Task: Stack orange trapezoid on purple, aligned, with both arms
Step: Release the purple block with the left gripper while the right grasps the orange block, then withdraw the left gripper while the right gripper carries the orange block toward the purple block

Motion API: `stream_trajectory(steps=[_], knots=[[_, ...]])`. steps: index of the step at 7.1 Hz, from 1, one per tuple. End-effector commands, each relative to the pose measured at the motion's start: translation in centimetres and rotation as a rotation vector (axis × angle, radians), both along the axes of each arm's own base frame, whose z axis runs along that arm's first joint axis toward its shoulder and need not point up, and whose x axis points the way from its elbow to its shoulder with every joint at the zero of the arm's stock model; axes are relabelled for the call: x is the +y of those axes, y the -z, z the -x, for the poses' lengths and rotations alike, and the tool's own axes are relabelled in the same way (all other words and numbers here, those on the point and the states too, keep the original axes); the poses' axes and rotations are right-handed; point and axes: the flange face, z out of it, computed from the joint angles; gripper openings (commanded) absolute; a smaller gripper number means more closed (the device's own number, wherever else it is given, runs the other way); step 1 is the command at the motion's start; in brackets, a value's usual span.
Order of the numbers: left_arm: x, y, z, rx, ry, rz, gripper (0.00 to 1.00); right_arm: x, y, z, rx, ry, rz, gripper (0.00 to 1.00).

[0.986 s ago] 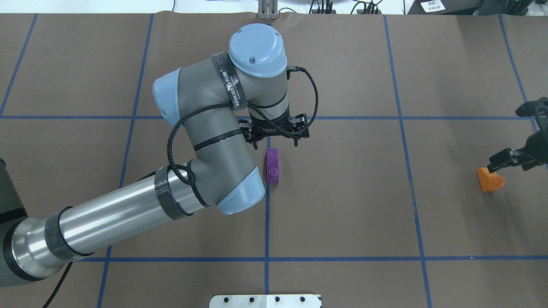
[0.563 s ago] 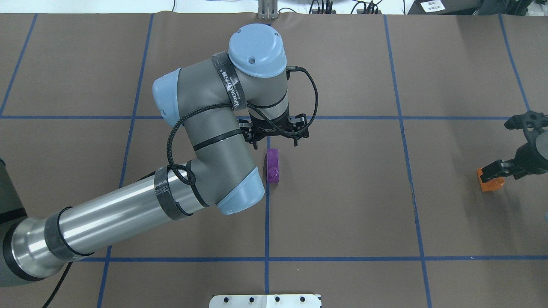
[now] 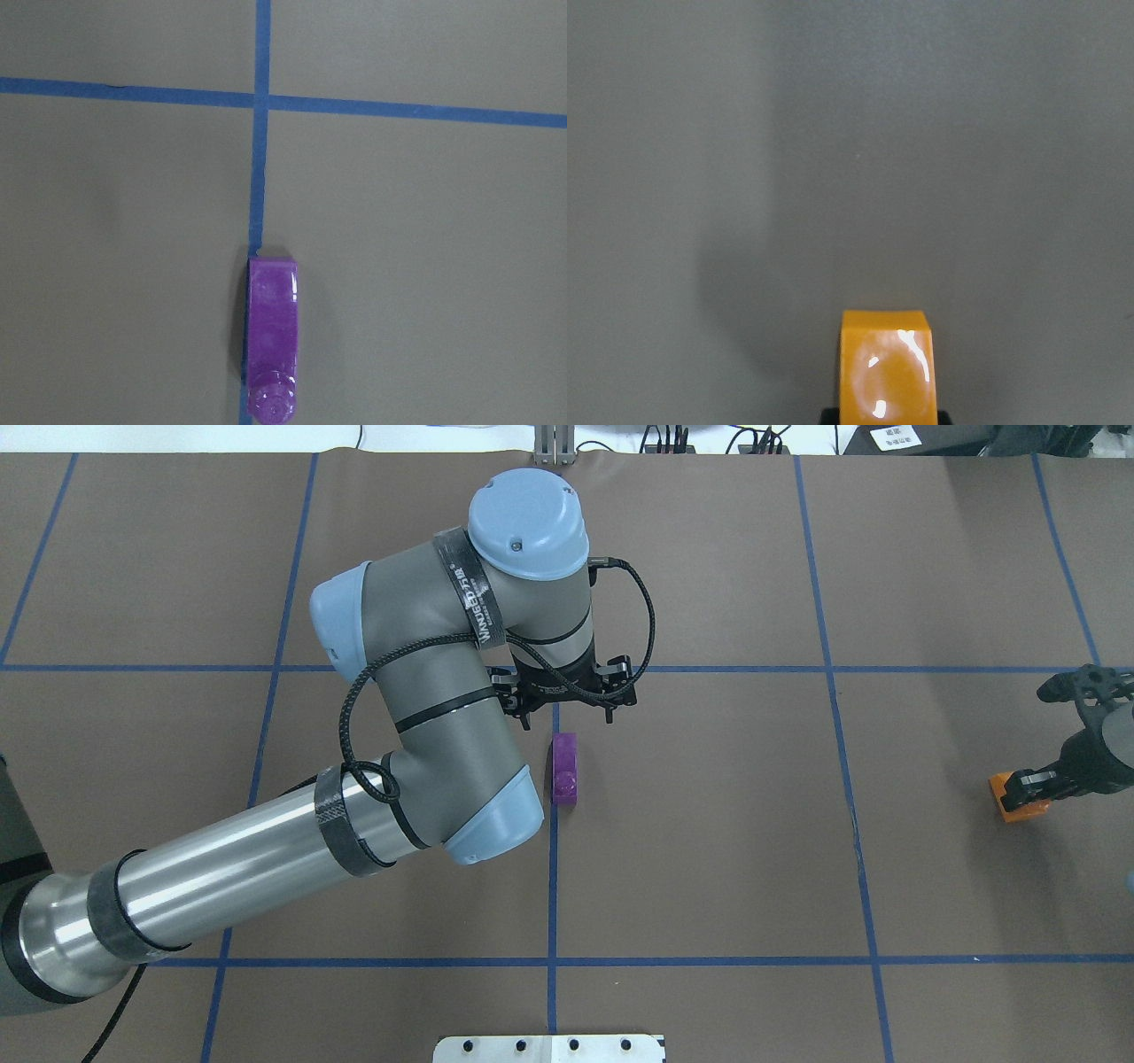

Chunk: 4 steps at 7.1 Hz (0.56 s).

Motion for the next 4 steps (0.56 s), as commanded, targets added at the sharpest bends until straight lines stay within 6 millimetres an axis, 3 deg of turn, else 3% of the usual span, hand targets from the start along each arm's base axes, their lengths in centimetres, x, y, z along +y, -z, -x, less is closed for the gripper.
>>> stream_trajectory(steps=[1, 2, 3, 4], knots=[[0.5, -4.2, 5.5, 0.023, 0.011, 0.000, 1.00, -1.0, 5.6, 1.0, -0.046, 0.017, 0.021, 0.00], [1.9, -8.3, 8.9, 0.020, 0.000, -0.027, 1.00, -2.9, 10.8, 2.0, -0.035, -0.013, 0.019, 0.00], [4.1, -13.0, 12.3, -0.003, -0.080, -0.118, 1.00, -6.0, 15.9, 4.4, -0.017, -0.098, 0.042, 0.00], [4.4, -17.5, 16.7, -0.033, -0.109, -0.154, 1.00, -7.7, 21.1, 7.8, -0.036, -0.134, 0.052, 0.00]])
